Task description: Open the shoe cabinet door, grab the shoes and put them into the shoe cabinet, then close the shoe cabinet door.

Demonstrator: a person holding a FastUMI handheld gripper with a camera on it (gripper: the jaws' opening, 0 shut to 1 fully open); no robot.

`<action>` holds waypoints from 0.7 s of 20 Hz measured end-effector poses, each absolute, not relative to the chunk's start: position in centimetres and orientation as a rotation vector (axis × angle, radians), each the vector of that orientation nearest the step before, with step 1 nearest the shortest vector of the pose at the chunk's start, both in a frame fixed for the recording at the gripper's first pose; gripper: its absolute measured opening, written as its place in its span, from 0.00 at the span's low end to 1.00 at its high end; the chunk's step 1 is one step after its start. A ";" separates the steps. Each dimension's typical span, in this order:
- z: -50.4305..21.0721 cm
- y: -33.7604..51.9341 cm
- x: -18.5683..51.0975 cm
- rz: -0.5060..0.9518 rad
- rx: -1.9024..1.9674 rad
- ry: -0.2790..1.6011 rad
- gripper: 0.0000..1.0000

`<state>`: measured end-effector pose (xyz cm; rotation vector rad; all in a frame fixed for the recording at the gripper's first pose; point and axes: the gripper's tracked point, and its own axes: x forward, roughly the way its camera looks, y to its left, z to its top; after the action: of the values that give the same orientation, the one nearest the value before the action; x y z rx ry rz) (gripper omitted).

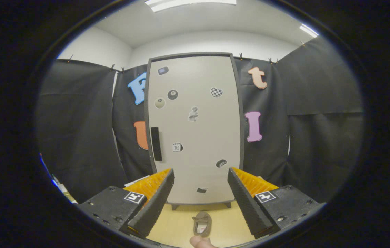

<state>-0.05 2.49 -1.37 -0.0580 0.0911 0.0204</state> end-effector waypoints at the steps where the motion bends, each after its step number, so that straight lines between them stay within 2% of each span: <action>1: -1.4 2.9 0.0 0.026 -0.063 0.095 1.00; 8: -0.7 6.0 2.1 0.061 -0.088 0.102 1.00; 14: 1.0 9.1 6.7 0.063 -0.102 0.081 1.00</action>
<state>6.71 9.14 0.96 -0.1016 0.0807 0.0629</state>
